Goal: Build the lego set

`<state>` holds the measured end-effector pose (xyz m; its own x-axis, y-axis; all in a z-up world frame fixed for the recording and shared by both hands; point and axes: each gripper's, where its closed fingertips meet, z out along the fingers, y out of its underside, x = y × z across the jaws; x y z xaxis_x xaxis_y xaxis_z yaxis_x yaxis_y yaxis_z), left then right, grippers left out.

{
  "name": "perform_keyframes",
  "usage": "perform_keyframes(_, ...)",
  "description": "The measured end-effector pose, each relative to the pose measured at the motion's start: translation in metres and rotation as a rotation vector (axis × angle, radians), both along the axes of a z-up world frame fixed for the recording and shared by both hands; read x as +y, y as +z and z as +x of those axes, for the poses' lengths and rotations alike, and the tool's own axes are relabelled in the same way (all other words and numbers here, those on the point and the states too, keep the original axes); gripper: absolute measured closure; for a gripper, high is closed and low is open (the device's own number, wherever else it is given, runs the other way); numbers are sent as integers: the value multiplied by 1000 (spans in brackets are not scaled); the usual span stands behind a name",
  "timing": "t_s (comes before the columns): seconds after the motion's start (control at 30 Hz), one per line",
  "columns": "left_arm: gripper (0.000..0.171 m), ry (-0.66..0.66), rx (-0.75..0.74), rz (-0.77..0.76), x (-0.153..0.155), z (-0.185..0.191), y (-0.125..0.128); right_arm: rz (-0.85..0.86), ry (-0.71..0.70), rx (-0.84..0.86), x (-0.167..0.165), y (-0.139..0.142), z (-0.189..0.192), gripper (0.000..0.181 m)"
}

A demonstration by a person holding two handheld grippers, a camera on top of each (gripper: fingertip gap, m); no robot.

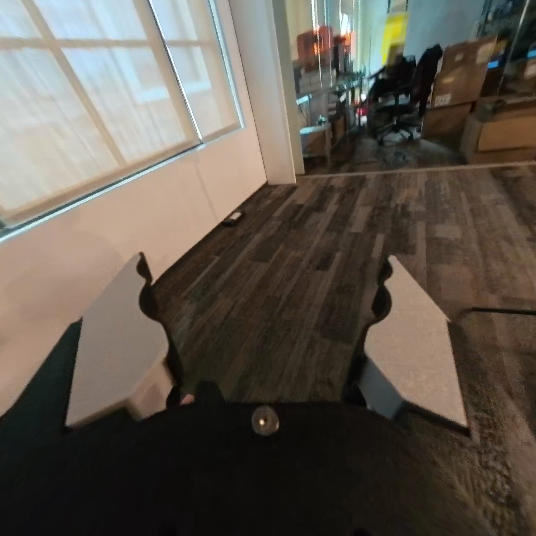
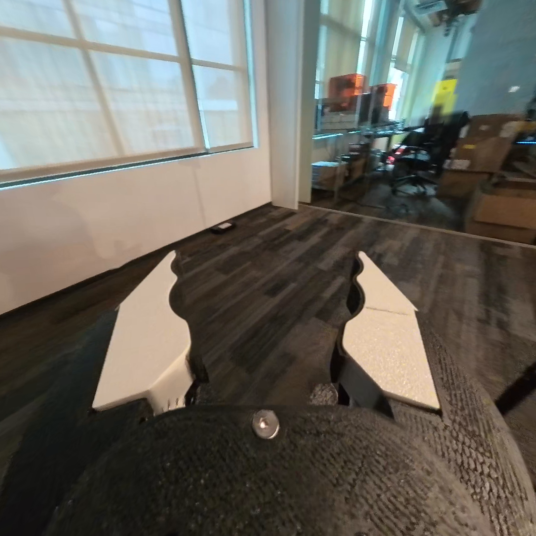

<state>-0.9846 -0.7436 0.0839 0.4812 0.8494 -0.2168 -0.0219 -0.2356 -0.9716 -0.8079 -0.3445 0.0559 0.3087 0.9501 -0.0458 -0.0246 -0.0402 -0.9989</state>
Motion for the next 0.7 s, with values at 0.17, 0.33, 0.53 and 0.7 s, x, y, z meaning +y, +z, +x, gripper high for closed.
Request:
perform_keyframes(0.17, 30, -111, -31, -149, 61, -129, -46, 20, -213, -70, 79, -25, -50, 68)
perform_keyframes(0.33, 33, -293, -22, -180, 174, -272, -57, -28, -440, -153, 149, -45, -100, 68)
perform_keyframes(0.53, 34, -575, 20, -157, 366, -390, -35, -14, -586, -223, 210, -41, -153, 68)
perform_keyframes(0.7, 28, -746, 44, -67, 530, -450, -24, -42, -712, -288, 276, -68, -177, 69)
